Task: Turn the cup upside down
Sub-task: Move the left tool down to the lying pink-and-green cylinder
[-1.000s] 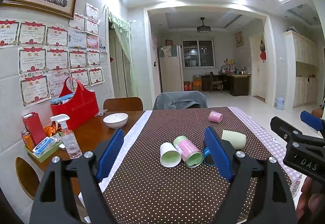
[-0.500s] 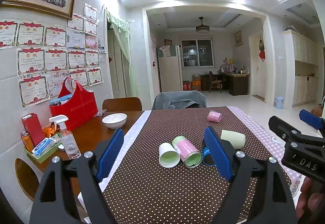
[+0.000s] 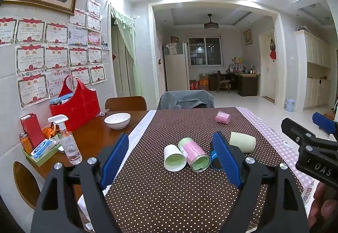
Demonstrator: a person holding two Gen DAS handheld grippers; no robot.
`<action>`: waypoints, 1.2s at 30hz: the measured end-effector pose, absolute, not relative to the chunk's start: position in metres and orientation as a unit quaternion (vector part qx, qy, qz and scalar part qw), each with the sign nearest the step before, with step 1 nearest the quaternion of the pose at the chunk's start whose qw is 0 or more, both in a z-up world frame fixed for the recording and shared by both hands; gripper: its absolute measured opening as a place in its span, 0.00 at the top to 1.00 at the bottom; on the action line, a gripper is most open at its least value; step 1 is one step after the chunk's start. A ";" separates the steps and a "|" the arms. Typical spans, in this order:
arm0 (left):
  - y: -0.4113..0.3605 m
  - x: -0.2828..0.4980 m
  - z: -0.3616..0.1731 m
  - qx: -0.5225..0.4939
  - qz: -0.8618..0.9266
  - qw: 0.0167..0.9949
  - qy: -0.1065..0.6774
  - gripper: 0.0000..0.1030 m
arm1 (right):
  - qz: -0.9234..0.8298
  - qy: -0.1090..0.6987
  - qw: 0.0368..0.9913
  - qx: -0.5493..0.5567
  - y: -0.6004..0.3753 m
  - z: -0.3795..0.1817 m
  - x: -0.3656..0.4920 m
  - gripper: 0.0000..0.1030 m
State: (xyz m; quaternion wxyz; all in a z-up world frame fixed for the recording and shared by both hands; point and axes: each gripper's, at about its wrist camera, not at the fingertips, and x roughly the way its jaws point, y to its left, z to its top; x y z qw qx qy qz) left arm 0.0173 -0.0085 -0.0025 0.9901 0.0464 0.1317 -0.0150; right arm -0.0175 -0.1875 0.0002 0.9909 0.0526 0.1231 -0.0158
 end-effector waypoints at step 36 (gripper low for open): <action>-0.047 0.266 -0.090 0.043 -0.056 0.922 0.382 0.22 | -0.043 0.296 0.951 0.078 -0.253 -0.082 0.161 0.06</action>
